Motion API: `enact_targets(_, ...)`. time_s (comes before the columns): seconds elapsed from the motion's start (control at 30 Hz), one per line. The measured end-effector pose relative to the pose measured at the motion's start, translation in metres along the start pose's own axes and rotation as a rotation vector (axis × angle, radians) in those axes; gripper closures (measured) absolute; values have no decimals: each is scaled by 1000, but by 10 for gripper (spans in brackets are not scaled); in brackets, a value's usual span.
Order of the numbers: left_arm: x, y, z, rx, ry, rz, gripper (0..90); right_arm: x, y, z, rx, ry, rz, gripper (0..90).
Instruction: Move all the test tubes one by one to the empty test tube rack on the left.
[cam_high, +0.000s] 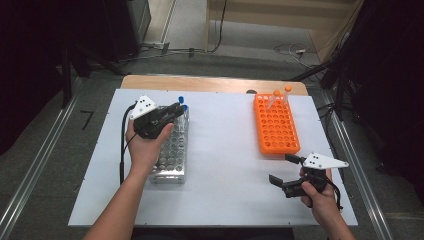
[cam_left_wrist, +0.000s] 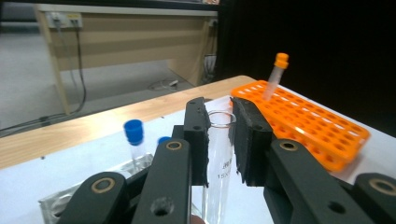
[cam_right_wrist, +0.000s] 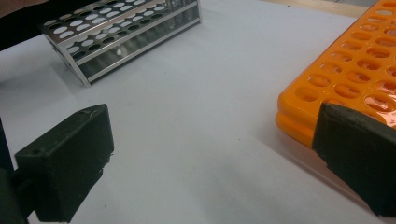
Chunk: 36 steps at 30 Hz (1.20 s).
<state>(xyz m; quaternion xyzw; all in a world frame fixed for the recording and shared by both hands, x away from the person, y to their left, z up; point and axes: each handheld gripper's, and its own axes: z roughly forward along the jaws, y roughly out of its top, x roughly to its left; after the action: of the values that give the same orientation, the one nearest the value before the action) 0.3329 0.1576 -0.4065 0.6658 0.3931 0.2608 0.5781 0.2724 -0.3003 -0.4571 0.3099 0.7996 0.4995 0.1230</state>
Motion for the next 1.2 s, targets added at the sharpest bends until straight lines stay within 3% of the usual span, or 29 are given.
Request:
enact_targets(0.33, 6, -6, 13, 1, 46, -26, 773, -2, -1, 1, -1, -2, 2, 0)
enact_targets(0.6, 4, -12, 18, 63, 57, 25, 773, -2, -2, 1, 2, -4, -1, 0)
enact_targets(0.87, 1, -15, 19, 128, 54, 51, 773, -1, -3, 3, 9, -3, -6, 0)
enact_targets(1.2, 1, -23, 20, 187, 55, 33, 767, -1, -3, 4, 12, -5, -7, 0)
